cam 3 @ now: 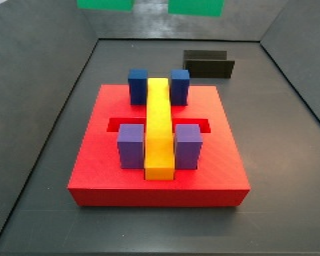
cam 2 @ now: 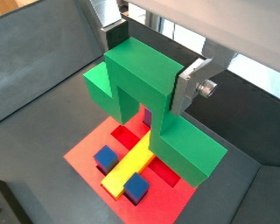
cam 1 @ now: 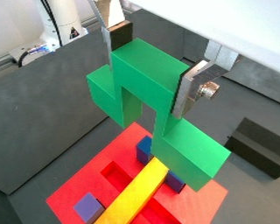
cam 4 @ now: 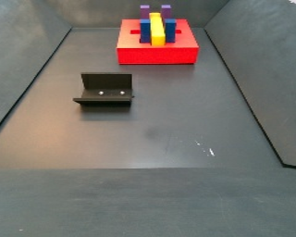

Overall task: Pick up the green object. Move up. Move to above the board. Insert the green object.
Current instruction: Insert the green object.

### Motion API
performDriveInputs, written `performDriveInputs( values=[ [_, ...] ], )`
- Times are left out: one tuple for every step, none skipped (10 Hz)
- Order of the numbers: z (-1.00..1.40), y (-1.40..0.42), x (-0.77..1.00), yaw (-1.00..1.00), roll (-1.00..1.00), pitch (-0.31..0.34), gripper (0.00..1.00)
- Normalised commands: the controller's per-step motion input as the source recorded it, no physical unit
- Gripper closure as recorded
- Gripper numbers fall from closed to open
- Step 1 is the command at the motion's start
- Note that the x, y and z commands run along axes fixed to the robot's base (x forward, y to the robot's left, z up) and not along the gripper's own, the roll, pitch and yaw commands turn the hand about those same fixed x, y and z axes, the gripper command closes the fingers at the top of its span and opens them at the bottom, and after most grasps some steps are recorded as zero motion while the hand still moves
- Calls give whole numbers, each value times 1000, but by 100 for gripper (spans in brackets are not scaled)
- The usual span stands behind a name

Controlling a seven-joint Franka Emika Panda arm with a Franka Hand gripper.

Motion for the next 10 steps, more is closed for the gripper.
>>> performDriveInputs(
  values=[
    [-109, -46, 0, 0, -53, 0, 100],
    [-97, 0, 0, 0, -76, 0, 100],
    [-86, 0, 0, 0, -77, 0, 100],
    [-189, 0, 46, 0, -79, 0, 100],
    [-269, 0, 197, 0, -99, 0, 100],
    [-280, 0, 226, 0, -106, 0, 100],
    [-320, 0, 311, 17, -100, -3, 100],
    [-420, 0, 449, 63, -63, 0, 100],
    [-531, 0, 649, 100, -16, 0, 100],
    [-640, 0, 789, 140, 0, 0, 100]
  ],
)
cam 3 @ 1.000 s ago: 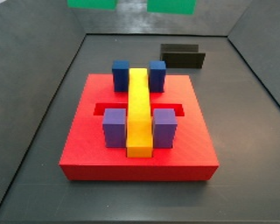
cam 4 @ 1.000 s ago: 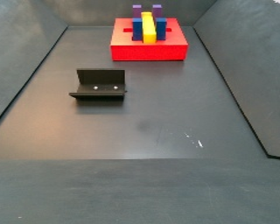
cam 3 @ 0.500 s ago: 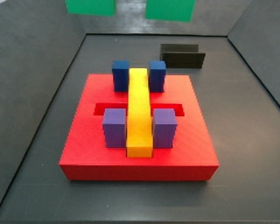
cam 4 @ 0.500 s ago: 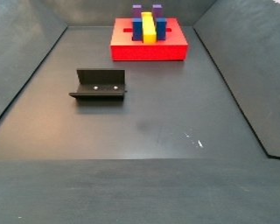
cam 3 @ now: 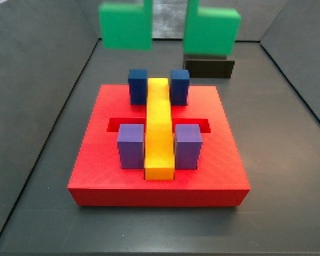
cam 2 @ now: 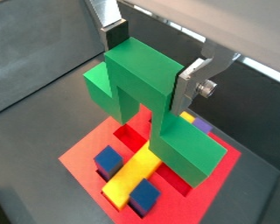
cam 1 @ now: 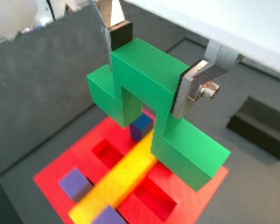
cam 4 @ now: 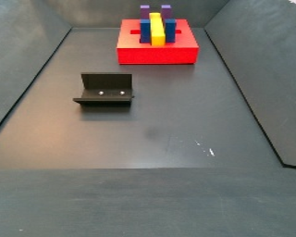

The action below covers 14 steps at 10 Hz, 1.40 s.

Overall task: Pick up the green object. Move up. Move to above the board. Insert the green object.
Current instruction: Insert the green object.

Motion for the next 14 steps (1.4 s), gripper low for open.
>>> performDriveInputs(
  values=[
    [-846, 0, 686, 83, 27, 3, 100],
    [-914, -109, 429, 0, 137, 63, 100],
    [-829, -200, 146, 0, 203, 61, 100],
    [-529, -203, 0, 0, 244, 20, 100],
    [-366, -251, 0, 0, 317, 0, 100],
    [-154, -303, -17, -6, 291, 0, 100],
    [54, 0, -57, -31, 0, -6, 100],
    [126, 0, -69, -46, -3, 0, 100],
    [-23, -103, -211, -60, 0, -13, 100],
    [-174, -57, -211, -60, 0, 0, 100],
    [-149, 0, -263, -94, 0, -1, 100],
    [-151, 0, -271, -106, 0, -13, 100],
    [-171, 0, -240, -91, 0, -20, 100],
    [-194, 0, -223, -80, 0, -26, 100]
  ],
)
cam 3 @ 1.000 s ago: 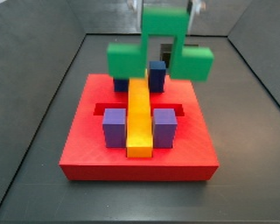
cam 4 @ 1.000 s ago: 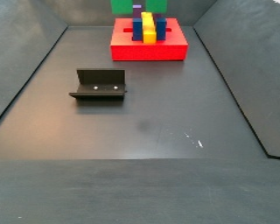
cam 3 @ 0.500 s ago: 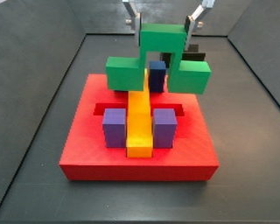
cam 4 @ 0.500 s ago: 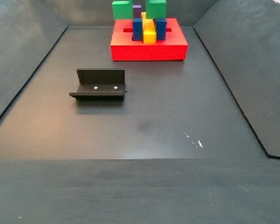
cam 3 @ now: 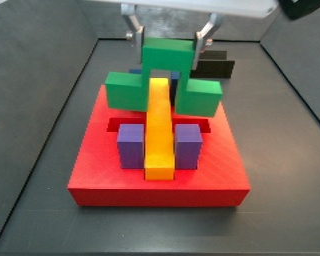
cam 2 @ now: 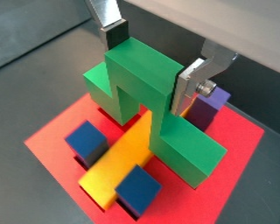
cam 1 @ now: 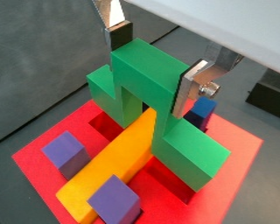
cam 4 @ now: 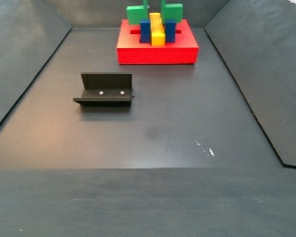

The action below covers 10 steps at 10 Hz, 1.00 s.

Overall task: Pick up the green object. Move up. Move to above the board. Insert the green object.
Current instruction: Insert the green object.

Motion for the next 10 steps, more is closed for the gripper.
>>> performDriveInputs(
  values=[
    [-254, -6, -217, -63, 0, -30, 100],
    [-311, -54, -206, -31, 0, -33, 100],
    [-309, -94, -157, 0, 0, -31, 100],
    [-183, -54, -43, 0, -13, -11, 100],
    [-9, 0, 0, 0, -41, 0, 100],
    [-6, 0, 0, 0, -26, 0, 100],
    [-77, 0, 0, 0, 0, 0, 100],
    [-186, 0, 0, 0, 0, 0, 100],
    [-171, 54, 3, 69, 0, 0, 100],
    [-174, 0, 0, 63, 0, 0, 100]
  ],
)
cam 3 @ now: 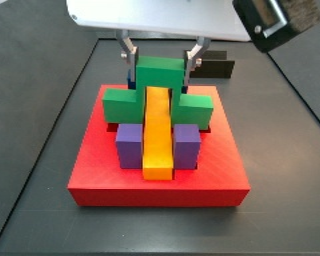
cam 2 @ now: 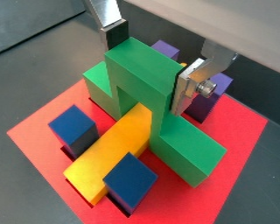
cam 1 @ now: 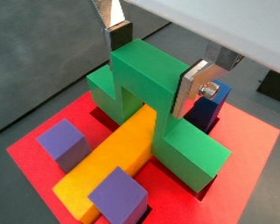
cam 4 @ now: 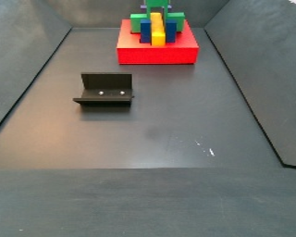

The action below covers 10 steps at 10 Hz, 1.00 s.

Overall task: Pick up the green object. Move up. Move to above the board. Insert the green object.
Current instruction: Insert the green object.

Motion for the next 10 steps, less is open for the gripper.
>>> performDriveInputs(
  values=[
    [-171, 0, 0, 0, 0, 0, 100],
    [-206, -97, 0, 0, 11, 1, 100],
    [-174, -154, 3, 0, 36, 26, 100],
    [-94, -160, 100, 0, 41, 59, 100],
    [-106, -34, 80, 0, 29, 47, 100],
    [-123, 37, 120, 0, 31, 54, 100],
    [-123, 151, 469, 9, 4, 117, 100],
    [-151, 146, 660, 51, 0, 100, 100],
    [-126, 211, 640, 97, -51, 59, 100],
    [-163, 40, 471, 89, -39, 30, 100]
  ],
)
